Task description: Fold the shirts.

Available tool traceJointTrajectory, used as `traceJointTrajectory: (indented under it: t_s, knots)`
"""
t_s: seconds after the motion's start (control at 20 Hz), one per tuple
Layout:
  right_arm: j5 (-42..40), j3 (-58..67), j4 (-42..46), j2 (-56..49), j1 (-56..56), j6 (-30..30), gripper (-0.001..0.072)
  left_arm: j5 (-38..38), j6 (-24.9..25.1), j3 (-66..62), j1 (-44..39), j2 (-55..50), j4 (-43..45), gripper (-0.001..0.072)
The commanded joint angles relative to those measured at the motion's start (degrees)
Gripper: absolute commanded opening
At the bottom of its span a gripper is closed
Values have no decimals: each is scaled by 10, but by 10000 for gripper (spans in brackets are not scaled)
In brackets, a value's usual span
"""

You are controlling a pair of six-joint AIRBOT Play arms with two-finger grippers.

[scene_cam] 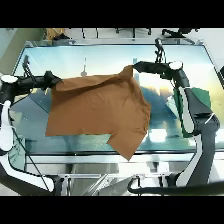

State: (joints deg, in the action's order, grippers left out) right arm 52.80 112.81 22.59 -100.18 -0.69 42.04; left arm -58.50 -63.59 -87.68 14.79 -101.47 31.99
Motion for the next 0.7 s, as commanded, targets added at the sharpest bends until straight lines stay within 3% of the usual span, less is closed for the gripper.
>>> traceJointTrajectory:
  t_s: [0.0,0.15,0.35,0.5,0.65]
  knots:
    - [80,0,45,-14,21,68,262,0,12,2,12,-50,0,696]
    - [202,0,99,28,73,161,222,-71,12,-29,55,-41,39,695]
    - [346,-19,194,90,124,239,222,-213,-54,-85,112,-11,243,695]
    - [371,-134,266,162,135,266,222,-258,-61,-23,142,22,281,695]
    - [331,-333,278,265,145,264,222,-258,-60,78,160,54,280,695]
